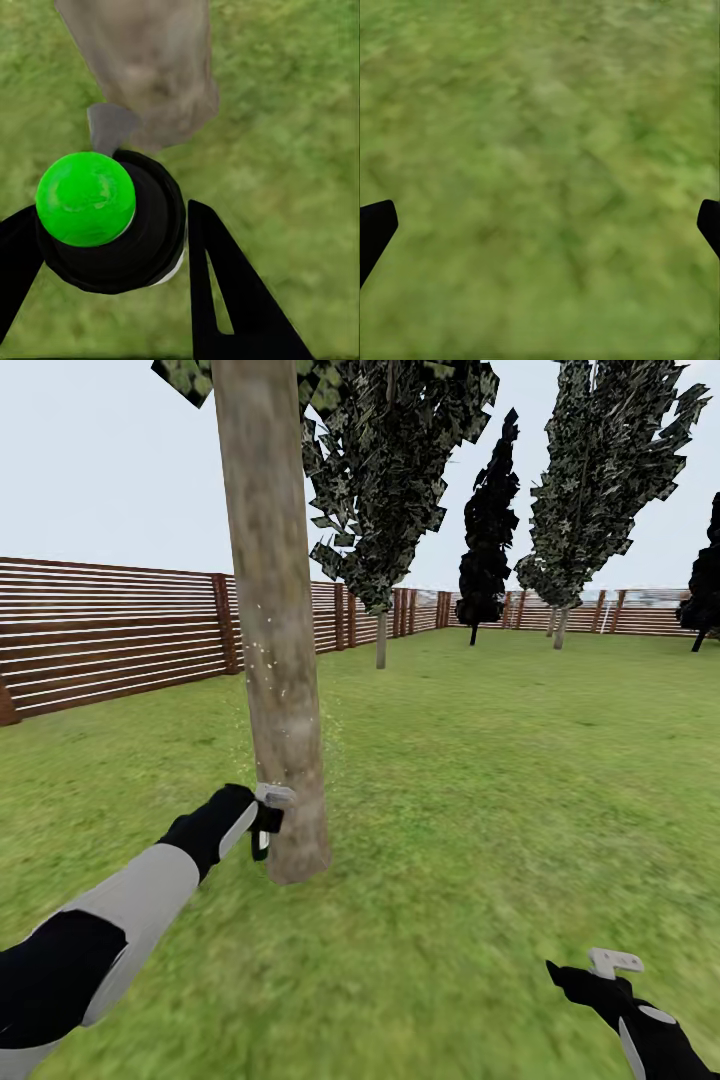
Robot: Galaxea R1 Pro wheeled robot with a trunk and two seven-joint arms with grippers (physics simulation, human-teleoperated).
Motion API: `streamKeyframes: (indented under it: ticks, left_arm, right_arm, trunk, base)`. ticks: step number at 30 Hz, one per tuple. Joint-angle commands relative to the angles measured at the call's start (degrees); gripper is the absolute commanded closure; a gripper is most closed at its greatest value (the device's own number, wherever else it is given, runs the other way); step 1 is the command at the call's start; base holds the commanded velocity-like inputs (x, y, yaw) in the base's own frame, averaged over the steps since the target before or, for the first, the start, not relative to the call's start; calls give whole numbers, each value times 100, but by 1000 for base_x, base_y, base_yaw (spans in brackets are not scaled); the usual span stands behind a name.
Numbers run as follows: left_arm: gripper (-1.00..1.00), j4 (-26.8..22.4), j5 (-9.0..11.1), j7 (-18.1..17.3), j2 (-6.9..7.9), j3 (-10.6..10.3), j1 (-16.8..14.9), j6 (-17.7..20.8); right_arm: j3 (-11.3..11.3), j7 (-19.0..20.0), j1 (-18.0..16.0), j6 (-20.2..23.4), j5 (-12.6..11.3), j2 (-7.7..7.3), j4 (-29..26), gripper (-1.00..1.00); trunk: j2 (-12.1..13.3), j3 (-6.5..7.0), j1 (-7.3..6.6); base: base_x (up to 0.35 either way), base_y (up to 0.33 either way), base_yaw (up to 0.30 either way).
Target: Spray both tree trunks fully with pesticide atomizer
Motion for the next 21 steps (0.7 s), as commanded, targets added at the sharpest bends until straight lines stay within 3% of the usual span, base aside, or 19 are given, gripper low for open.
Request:
streamKeyframes:
  ticks: [1,4,8,21]
  left_arm:
    - [100,-133,-22,0,34,0,0,145]
    - [100,-961,-56,0,371,8,-6,870]
    - [100,-1574,-60,0,643,9,-16,1404]
    - [100,-1652,-57,0,674,9,-633,1544]
  right_arm:
    - [0,2,1,0,0,0,0,-100]
    - [0,4,-1,0,0,0,0,-100]
    - [0,5,0,0,0,0,0,-100]
    - [0,5,1,0,0,-4,0,-100]
  trunk:
    - [0,0,0]
    - [0,0,0]
    - [0,0,0]
    - [0,0,0]
  base:
    - [0,0,0]
    - [0,0,0]
    - [0,0,0]
    - [0,0,0]
